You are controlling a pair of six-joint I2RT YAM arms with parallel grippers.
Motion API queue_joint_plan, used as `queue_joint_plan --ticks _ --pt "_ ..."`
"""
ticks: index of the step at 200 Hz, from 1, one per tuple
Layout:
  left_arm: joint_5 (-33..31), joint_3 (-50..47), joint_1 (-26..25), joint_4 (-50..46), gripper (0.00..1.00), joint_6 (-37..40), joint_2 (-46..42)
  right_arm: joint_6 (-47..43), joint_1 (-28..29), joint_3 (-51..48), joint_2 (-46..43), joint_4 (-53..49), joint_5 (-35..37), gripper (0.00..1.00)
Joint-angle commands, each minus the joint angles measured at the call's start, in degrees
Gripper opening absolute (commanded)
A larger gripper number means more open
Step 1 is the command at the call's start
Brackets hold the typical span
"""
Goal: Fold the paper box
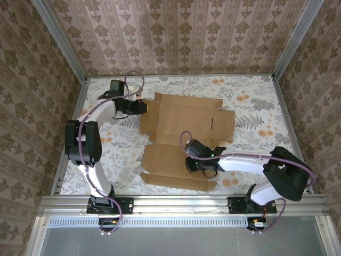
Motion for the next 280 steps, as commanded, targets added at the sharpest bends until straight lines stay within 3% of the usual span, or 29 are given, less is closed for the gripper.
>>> queue_joint_plan --ticks 1,26,77,128,178,215,243,280 --pt "-3.94 -3.8 -0.53 6.22 0.04 -2.01 -3.56 -1.31 2.26 -0.89 -1.94 0.08 -4.13 0.15" --pt "-4.59 -11.12 -1.2 14.77 0.08 -2.35 -8.0 -0.92 4.32 -0.8 -1.19 1.95 -6.75 0.14" --pt "-6.8 -20.68 -2.58 21.31 0.11 -2.64 -15.75 0.5 6.87 1.54 5.71 3.4 -8.52 0.1" --pt "-10.77 -25.66 -4.79 19.41 0.12 -1.11 -22.35 5.18 8.88 4.66 12.17 2.28 -2.28 0.0" --pt "-22.51 -33.13 -4.86 17.6 0.14 1.74 -30.56 8.1 9.1 4.87 13.08 2.98 -0.05 0.0" --pt "-20.01 -35.74 -5.46 18.87 0.16 -0.3 -32.4 7.84 9.46 5.6 13.79 2.44 0.32 0.0" --pt "-22.5 -38.45 -6.15 19.62 0.16 -1.17 -33.73 7.94 9.98 6.23 14.47 2.52 0.58 0.0" --pt "-22.1 -32.08 -2.81 15.61 0.23 -1.95 -28.59 7.0 10.77 7.28 15.95 2.11 0.06 0.0"
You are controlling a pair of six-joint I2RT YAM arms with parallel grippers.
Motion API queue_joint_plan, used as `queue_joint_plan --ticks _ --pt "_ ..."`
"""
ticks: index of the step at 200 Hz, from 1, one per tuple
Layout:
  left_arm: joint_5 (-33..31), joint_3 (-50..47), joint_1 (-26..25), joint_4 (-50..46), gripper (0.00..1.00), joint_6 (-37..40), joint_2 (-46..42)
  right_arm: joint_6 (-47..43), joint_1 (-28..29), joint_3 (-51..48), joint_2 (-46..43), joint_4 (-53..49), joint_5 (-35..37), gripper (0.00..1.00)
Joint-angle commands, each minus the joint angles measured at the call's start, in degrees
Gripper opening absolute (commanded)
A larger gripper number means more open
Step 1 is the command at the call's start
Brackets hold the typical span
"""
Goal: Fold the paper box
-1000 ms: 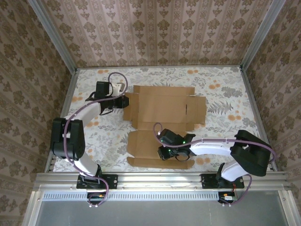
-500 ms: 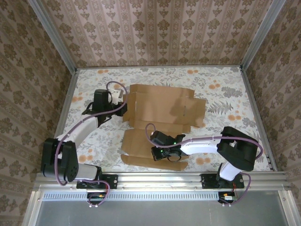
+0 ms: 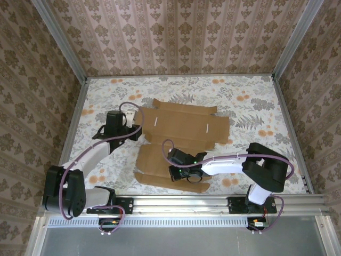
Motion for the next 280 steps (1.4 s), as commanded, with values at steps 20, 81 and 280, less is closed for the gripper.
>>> queue_joint_plan --ticks 20,81,280 --pt "0.92 10.68 4.46 -5.81 0.31 -0.47 8.72 -0.57 1.04 0.06 3.97 -4.59 1.96 0.0" --pt "10.18 32.09 9.63 -21.99 0.53 7.5 28.02 -1.97 1.4 -0.14 3.92 -5.23 2.03 0.0" --pt "23.49 64.67 12.19 -49.13 0.53 17.53 58.87 -7.05 2.69 -0.6 3.8 -9.98 1.29 0.0"
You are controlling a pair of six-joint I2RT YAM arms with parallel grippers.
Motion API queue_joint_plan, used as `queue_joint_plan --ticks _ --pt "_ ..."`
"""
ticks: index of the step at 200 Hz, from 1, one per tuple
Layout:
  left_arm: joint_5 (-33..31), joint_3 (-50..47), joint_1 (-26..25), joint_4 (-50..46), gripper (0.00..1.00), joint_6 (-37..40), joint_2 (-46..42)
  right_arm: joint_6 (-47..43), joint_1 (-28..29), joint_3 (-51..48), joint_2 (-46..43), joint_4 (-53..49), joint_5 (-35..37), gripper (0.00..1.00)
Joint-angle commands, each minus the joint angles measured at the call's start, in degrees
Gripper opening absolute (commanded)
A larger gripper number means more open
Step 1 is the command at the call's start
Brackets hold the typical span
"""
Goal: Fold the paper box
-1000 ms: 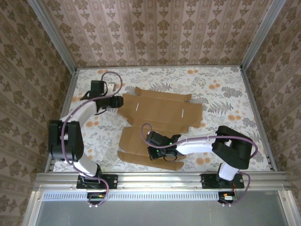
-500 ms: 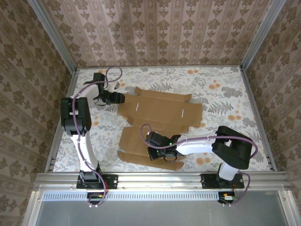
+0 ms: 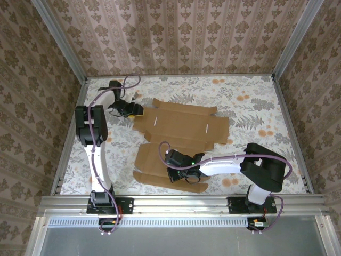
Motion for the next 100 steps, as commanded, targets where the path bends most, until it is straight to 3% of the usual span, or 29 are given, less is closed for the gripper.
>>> queue_joint_plan --ticks 1,38,100 --pt "4.07 3.22 0.65 -7.85 0.53 4.16 1.93 -2.7 1.26 -1.76 2.84 -9.56 -0.43 0.0" --pt "6.74 7.69 0.64 -13.95 0.5 8.21 4.48 -3.7 1.23 -1.77 3.17 -10.53 -0.3 0.0" --pt "9.51 12.18 0.62 -16.98 0.28 9.93 6.26 -3.49 1.32 -1.5 4.02 -10.56 -0.15 0.0"
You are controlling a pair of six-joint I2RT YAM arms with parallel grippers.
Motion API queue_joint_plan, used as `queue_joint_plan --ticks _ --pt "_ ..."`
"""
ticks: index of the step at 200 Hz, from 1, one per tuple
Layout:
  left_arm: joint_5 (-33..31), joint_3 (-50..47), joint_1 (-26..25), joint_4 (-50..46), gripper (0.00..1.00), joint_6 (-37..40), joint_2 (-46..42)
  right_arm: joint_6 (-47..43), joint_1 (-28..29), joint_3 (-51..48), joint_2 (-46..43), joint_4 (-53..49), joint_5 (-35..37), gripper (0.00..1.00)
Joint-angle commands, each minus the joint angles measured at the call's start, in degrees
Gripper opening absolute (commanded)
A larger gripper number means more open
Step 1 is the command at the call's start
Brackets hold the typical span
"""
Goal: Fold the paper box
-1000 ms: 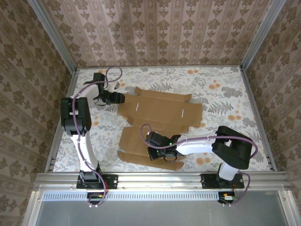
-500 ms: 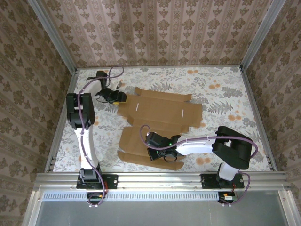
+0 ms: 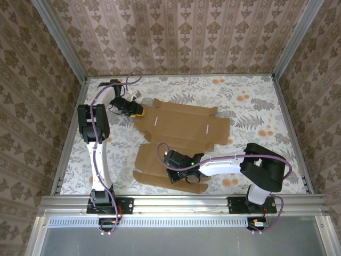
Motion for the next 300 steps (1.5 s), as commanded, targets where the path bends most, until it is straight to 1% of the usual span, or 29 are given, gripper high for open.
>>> queue_joint_plan --ticks 1,9,24,41,51,67,72,82,94,114,133,188,219,228,232,262,300 --pt "2.37 2.25 0.28 -3.72 0.28 2.48 0.93 -1.11 0.97 -2.0 3.85 -9.47 -0.56 0.0" --pt "2.55 2.71 0.26 -4.29 0.26 2.97 1.07 -1.17 1.05 -1.97 3.88 -9.54 -0.56 0.0" --pt "2.7 3.69 0.04 -5.58 0.24 3.85 1.47 -1.13 1.05 -1.87 4.12 -9.64 -0.58 0.0" --pt "3.21 4.2 -0.02 -6.3 0.16 4.55 1.69 -1.17 1.13 -1.74 4.3 -9.64 -0.47 0.0" --pt "3.4 4.17 -0.19 -6.35 0.12 4.82 1.48 -1.04 1.15 -1.65 4.43 -9.65 -0.47 0.0" --pt "3.9 3.92 -0.44 -6.3 0.11 5.35 0.89 -0.92 1.16 -1.65 4.59 -9.59 -0.17 0.0" --pt "4.17 3.52 -0.57 -6.02 0.07 5.46 0.55 -0.78 1.14 -1.76 4.53 -9.5 -0.08 0.0" --pt "5.11 2.65 -0.74 -5.08 0.02 5.7 -0.45 -0.47 1.14 -1.76 4.52 -9.37 0.21 0.0" --pt "6.52 -0.39 -0.98 -1.9 0.01 5.58 -2.89 0.2 1.1 -1.73 4.49 -9.26 0.66 0.0" --pt "8.35 -8.39 -1.09 7.22 0.0 3.59 -9.22 1.81 1.16 -1.78 4.34 -8.83 1.53 0.0" --pt "8.01 -16.28 -1.53 15.37 0.01 1.9 -15.48 3.46 1.05 -2.34 3.86 -7.67 2.37 0.0" --pt "2.15 -33.28 -2.93 27.86 0.02 -2.18 -29.38 5.77 0.93 -3.14 2.38 -7.32 4.94 0.0" --pt "-4.34 -41.64 -4.49 34.0 0.03 -4.46 -35.86 6.24 0.88 -3.55 1.46 -6.94 5.76 0.0" --pt "-5.34 -44.02 -5.09 36.06 0.03 -5.19 -37.62 6.33 0.88 -3.66 1.35 -6.77 5.81 0.0" --pt "-7.28 -45.11 -5.34 37.05 0.04 -5.63 -38.39 6.38 0.89 -3.73 1.24 -6.75 5.94 0.0" --pt "-10.36 -53.96 -6.64 45.35 0.04 -9.43 -44.83 6.71 0.9 -4.09 0.8 -6.6 6.55 0.0" --pt "-15.17 -63.77 -8.3 52.08 0.04 -12.72 -53.01 7.42 0.94 -4.33 0.65 -6.07 7.0 0.0"
